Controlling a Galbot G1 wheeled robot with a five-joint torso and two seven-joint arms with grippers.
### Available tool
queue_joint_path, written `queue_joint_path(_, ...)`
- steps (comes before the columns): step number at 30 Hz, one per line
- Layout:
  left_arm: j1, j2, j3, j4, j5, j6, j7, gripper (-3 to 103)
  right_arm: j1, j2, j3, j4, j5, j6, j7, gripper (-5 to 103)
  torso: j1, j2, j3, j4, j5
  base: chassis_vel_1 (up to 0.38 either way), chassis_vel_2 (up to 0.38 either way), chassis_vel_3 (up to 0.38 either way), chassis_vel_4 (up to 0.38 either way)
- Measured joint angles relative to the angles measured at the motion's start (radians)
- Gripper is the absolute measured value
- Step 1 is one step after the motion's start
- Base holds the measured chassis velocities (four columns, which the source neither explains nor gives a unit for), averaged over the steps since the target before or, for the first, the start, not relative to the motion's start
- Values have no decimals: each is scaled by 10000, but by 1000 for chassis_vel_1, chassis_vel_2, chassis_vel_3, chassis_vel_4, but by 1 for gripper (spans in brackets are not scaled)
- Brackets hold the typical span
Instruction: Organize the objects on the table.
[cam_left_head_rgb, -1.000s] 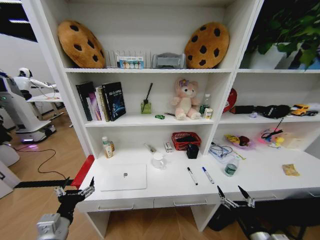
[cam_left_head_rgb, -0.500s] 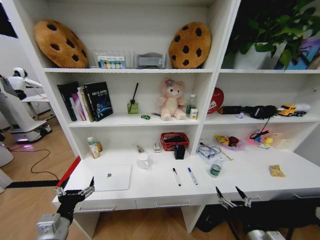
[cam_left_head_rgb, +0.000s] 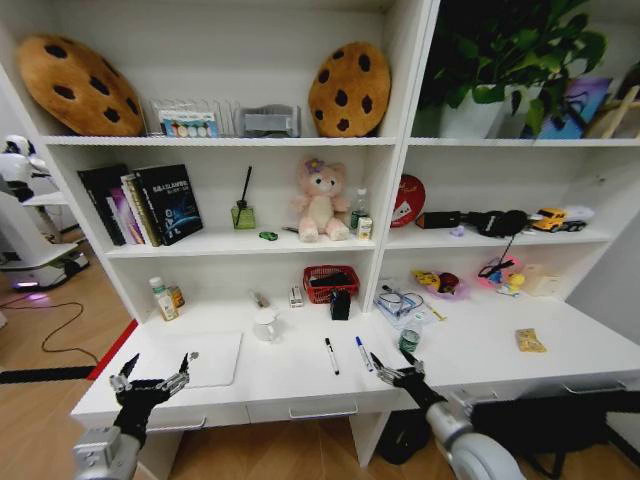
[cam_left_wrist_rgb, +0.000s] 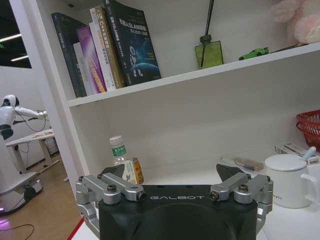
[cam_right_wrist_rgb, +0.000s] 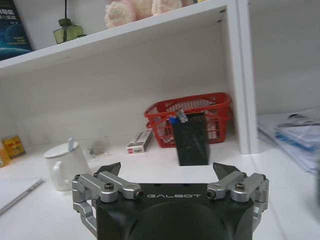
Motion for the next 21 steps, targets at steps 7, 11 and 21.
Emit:
queue_joint_path(7, 0, -1, 4, 0, 0, 0, 5, 100, 2700, 509, -2419, -1483, 597, -1218, 2004, 98, -1, 1, 0, -7, 2, 0, 0, 0, 0)
queue_joint_path(11, 0, -1, 4, 0, 0, 0, 4, 100, 3942, 891, -3306, -2254, 1336, -1481, 2716, 100, -1, 0, 0, -2, 0, 0, 0, 0, 0)
queue_joint_path(21, 0, -1, 5, 0, 0, 0, 5, 100, 5383, 1713, -4624, -3437, 2306, -1794, 4020, 100, -1, 1, -1, -6, 0, 0, 0, 0, 0)
